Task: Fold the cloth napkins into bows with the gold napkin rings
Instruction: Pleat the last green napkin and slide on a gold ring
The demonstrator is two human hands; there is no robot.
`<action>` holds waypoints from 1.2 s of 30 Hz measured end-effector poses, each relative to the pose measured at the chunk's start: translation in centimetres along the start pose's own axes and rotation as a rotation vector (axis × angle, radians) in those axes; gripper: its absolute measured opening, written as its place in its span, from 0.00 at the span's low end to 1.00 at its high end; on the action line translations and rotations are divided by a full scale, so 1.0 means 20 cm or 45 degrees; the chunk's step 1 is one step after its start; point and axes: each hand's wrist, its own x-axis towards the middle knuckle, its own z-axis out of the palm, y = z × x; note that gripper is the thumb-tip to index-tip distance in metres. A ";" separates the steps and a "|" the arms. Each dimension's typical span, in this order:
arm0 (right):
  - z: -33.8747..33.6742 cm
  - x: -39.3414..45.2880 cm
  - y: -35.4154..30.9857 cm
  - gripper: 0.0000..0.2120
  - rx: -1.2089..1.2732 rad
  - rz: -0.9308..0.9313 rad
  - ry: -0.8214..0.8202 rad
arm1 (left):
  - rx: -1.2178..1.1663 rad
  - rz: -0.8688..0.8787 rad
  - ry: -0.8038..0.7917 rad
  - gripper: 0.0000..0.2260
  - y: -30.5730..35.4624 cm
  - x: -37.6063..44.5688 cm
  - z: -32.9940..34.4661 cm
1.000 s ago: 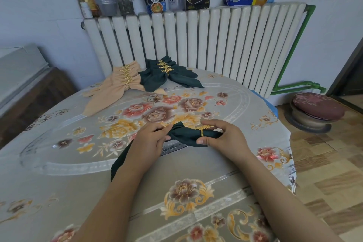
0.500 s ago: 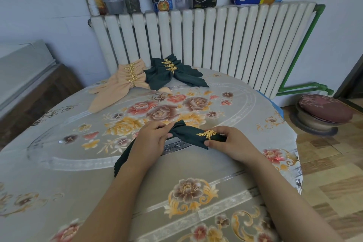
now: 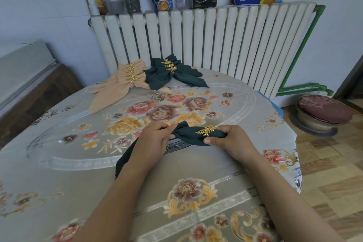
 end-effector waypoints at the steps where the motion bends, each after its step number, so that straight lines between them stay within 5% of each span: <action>1: 0.01 0.00 0.00 0.14 0.011 0.006 0.006 | 0.002 -0.004 -0.010 0.17 0.00 0.00 0.00; 10: 0.00 0.00 -0.01 0.24 -0.172 -0.067 -0.084 | 0.032 -0.007 0.022 0.16 0.02 0.00 -0.02; 16: 0.00 -0.01 0.00 0.15 -0.407 -0.157 -0.098 | 0.113 -0.021 0.045 0.15 -0.01 0.01 -0.02; 24: 0.03 -0.01 -0.01 0.21 -0.368 -0.240 0.019 | 0.003 -0.198 0.140 0.15 0.03 0.02 0.00; 36: 0.08 0.00 -0.03 0.21 -0.222 -0.188 0.109 | -0.027 -0.110 0.089 0.16 0.05 0.02 0.02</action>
